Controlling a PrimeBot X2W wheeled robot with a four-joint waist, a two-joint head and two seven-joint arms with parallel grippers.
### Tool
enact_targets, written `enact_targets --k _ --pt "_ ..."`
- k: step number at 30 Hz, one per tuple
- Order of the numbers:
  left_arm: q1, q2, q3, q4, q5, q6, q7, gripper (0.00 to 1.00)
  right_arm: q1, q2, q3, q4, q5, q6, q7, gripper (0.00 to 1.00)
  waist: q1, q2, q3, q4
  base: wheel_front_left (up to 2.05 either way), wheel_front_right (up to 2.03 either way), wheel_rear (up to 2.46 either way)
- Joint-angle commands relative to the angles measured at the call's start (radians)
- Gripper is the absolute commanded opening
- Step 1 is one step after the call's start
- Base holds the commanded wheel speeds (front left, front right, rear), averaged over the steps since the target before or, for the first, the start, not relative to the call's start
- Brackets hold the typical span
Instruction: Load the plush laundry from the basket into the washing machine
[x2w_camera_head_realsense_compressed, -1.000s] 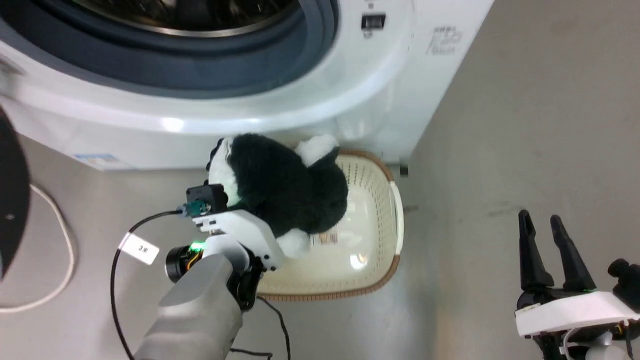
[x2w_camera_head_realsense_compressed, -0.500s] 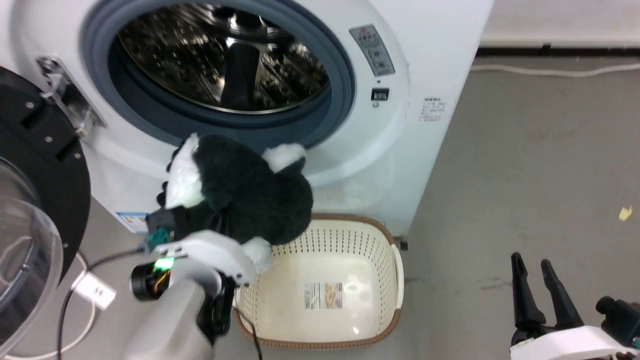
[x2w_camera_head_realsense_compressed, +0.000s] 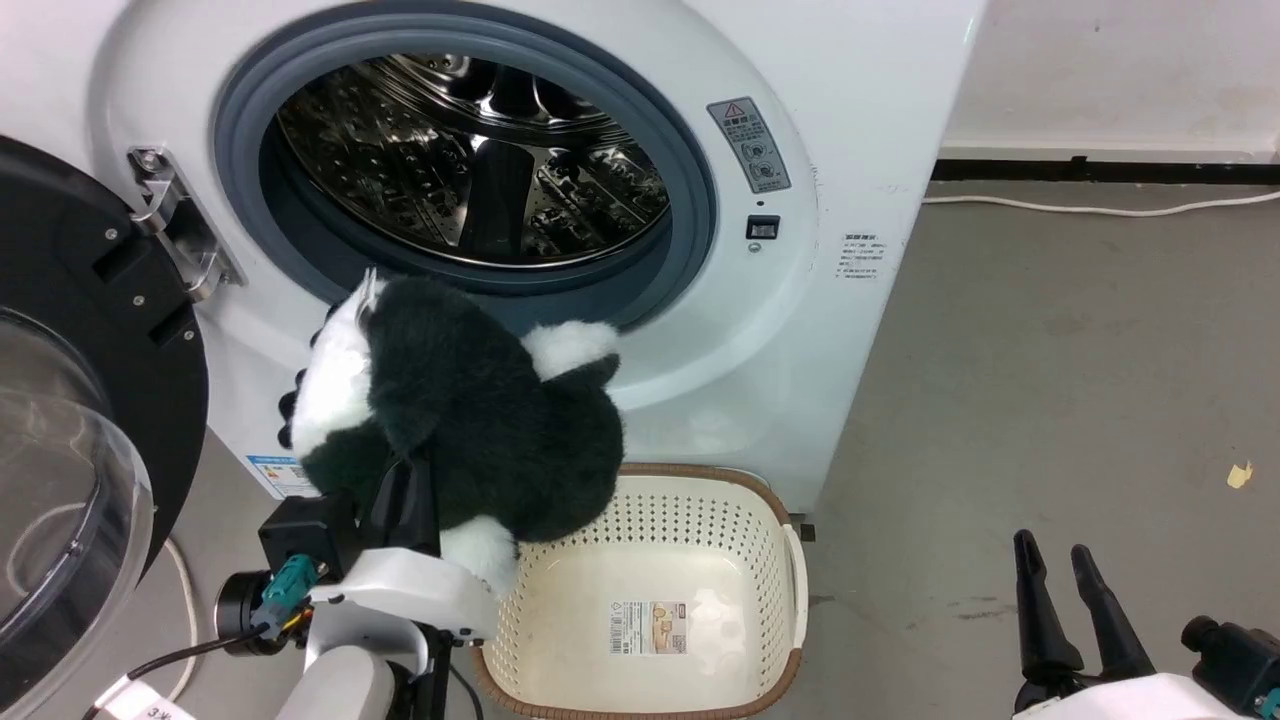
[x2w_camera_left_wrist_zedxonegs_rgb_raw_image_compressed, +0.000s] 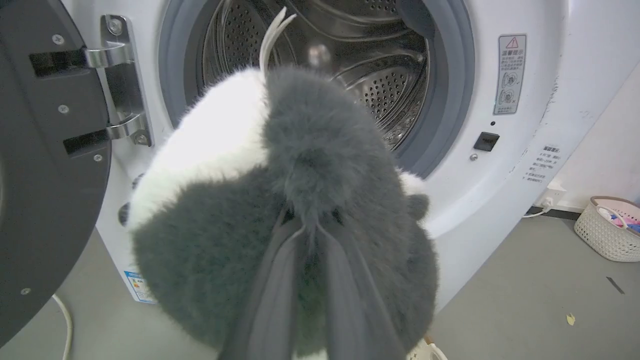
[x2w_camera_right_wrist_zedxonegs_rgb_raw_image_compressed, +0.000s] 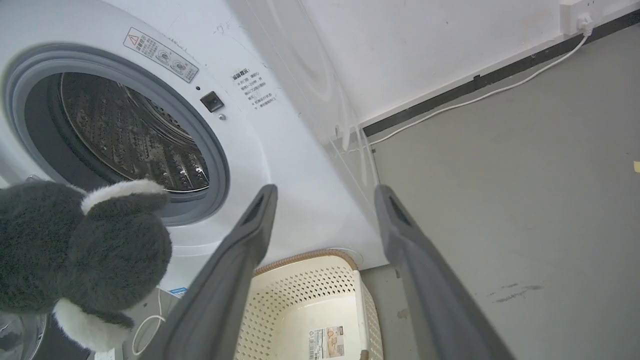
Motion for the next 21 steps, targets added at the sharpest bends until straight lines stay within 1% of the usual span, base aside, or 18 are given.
enact_targets --k 1,7,17,21 --pt "0.003 -0.001 0.007 -0.007 0.008 -0.006 -0.006 0.0 0.015 0.002 -0.002 0.002 0.005 -0.001 -0.006 1.0 0.0001 0.0 0.001 0.001 0.0 0.0 0.0" --pt "-0.05 -0.006 0.017 0.042 0.012 -0.045 -0.006 0.0 0.008 0.002 -0.009 -0.009 0.002 -0.001 -0.002 1.0 0.0001 0.0 0.026 0.0 0.0 0.0 0.0" --pt "-0.239 -0.003 0.049 0.147 -0.008 -0.096 -0.006 0.0 -0.021 0.002 -0.034 -0.049 -0.015 -0.001 0.018 1.0 0.0001 0.0 0.118 -0.013 0.0 0.0 0.0" --pt "-0.319 -0.007 0.074 0.183 -0.021 -0.105 -0.006 0.0 -0.035 0.002 -0.043 -0.069 -0.023 -0.001 0.029 1.0 0.0001 0.0 0.168 -0.019 0.0 0.0 0.0"
